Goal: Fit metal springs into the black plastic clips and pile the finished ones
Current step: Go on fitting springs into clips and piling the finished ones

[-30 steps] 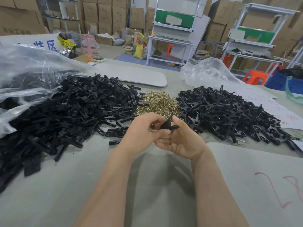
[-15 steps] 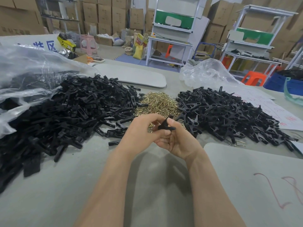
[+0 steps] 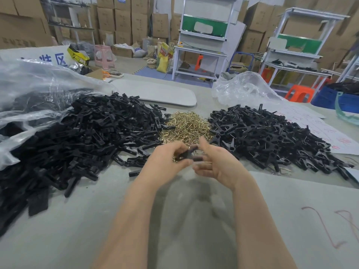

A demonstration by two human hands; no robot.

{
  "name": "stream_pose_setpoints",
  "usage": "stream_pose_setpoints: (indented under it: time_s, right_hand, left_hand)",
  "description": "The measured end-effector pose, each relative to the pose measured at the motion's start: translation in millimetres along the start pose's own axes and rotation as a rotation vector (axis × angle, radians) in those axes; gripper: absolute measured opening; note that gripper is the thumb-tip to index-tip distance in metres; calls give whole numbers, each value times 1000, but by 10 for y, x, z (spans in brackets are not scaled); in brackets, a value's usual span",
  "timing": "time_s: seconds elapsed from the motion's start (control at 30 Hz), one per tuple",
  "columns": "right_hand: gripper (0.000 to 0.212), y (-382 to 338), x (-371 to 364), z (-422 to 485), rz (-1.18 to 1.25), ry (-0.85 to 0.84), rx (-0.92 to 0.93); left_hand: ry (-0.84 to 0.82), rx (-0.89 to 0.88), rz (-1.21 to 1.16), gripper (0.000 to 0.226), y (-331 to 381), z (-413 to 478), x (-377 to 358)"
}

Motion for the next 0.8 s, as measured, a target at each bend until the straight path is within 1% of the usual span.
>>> stream_pose_setpoints:
  time_s: [0.07, 0.1, 0.13, 0.17, 0.2, 0.23, 0.27, 0.3, 0.33, 0.37, 0.4, 0.43, 0.47, 0.5, 0.53, 0.6, 0.67, 0.7, 0.8]
  right_hand:
    - [18, -61, -12, -5, -272, 24, 38]
    - [10, -101, -14, 18, -379, 76, 68]
    - [9, -179, 9, 57, -442, 173, 132]
    - [13, -313, 39, 87, -437, 314, 235]
    - [26, -484, 107, 94, -317, 476, 363]
    - [48, -652, 160, 70, -92, 583, 481]
    - [71, -777, 195, 78, 141, 604, 557]
    - [89, -840, 228, 121, 244, 604, 578]
    - [98, -859, 205, 163, 168, 625, 548]
    - [99, -821, 121, 191, -4, 641, 489]
    - [92, -727, -4, 220, -196, 621, 435]
    - [78, -603, -169, 251, -387, 556, 399]
    - [61, -471, -348, 291, -544, 460, 393]
    - [47, -344, -534, 341, -673, 372, 406]
    - [41, -235, -682, 394, -788, 305, 411]
    - [43, -56, -909, 521, -984, 216, 401]
    - [42, 30, -999, 624, -1141, 226, 353]
    - [40, 57, -999, 666, -1185, 255, 323]
    - [34, 63, -985, 725, -1241, 313, 298]
  left_hand:
    - [-54, 23, 83, 19, -11, 6, -63]
    - [-55, 34, 83, 25, -18, 10, -80]
    - [-34, 47, 74, 34, -23, 21, -76]
    - [18, 75, 56, 44, -39, 30, -43]
    - [110, 124, 25, 50, -67, 35, 22]
    - [239, 193, -28, 49, -106, 36, 106]
    - [391, 271, -108, 42, -156, 20, 200]
    - [545, 347, -210, 32, -210, -11, 285]
    - [682, 414, -317, 24, -262, -51, 353]
    - [782, 478, -402, 20, -313, -89, 402]
    - [835, 541, -435, 21, -361, -117, 432]
    - [840, 592, -410, 25, -396, -132, 445]
    - [810, 630, -321, 29, -422, -136, 445]
    - [747, 659, -175, 32, -440, -137, 436]
    - [658, 676, -7, 34, -440, -125, 411]
    - [463, 677, 241, 34, -442, -108, 322]
    - [314, 682, 351, 32, -462, -111, 238]
    - [273, 686, 396, 31, -475, -115, 217]
    - [220, 699, 505, 27, -501, -111, 210]
Point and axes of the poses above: each hand's wrist, its own z-axis towards the middle knuckle, its own x-axis out of the back of the hand, y = z × x, the point moved 4 cm from there along z, towards the middle knuckle, and after that the axes turned 7 degrees about z, right-handed, at the moved point
